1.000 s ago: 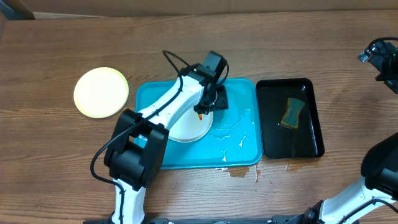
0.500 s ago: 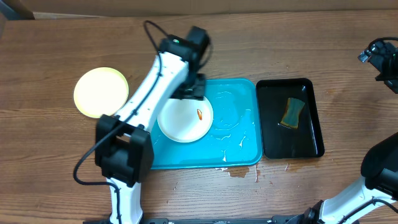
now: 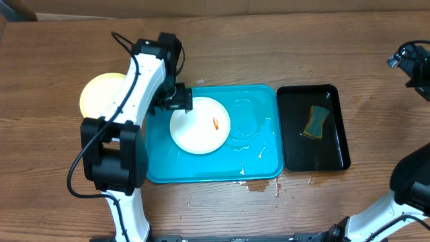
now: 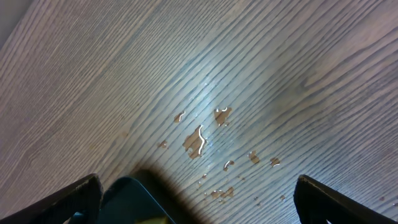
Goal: Clean dirty plates on tray and stack at the side
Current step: 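Grip the white plate rim and drag it up-left on the tray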
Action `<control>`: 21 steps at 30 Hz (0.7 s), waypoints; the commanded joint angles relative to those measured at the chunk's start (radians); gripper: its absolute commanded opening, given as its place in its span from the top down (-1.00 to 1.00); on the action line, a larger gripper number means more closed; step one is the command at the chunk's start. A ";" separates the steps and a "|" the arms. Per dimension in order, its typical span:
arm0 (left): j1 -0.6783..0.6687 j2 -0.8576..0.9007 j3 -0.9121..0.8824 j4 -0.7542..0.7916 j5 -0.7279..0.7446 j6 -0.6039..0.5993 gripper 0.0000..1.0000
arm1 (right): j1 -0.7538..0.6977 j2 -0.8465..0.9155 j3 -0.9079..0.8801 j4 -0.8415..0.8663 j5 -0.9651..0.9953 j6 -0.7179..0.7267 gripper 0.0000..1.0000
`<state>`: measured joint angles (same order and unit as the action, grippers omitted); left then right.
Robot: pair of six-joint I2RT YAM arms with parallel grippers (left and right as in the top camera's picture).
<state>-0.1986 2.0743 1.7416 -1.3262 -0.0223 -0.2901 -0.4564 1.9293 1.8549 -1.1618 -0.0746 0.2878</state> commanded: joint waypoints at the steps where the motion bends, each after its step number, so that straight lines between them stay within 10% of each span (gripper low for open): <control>1: -0.006 -0.026 -0.058 0.027 0.027 0.006 -0.37 | -0.002 -0.006 0.012 0.005 -0.002 0.007 -1.00; 21: -0.006 -0.026 -0.271 0.273 0.012 0.006 0.23 | -0.002 -0.006 0.012 0.005 -0.002 0.007 -1.00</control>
<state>-0.2012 2.0743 1.4868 -1.0645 -0.0082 -0.2848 -0.4564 1.9293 1.8549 -1.1622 -0.0742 0.2878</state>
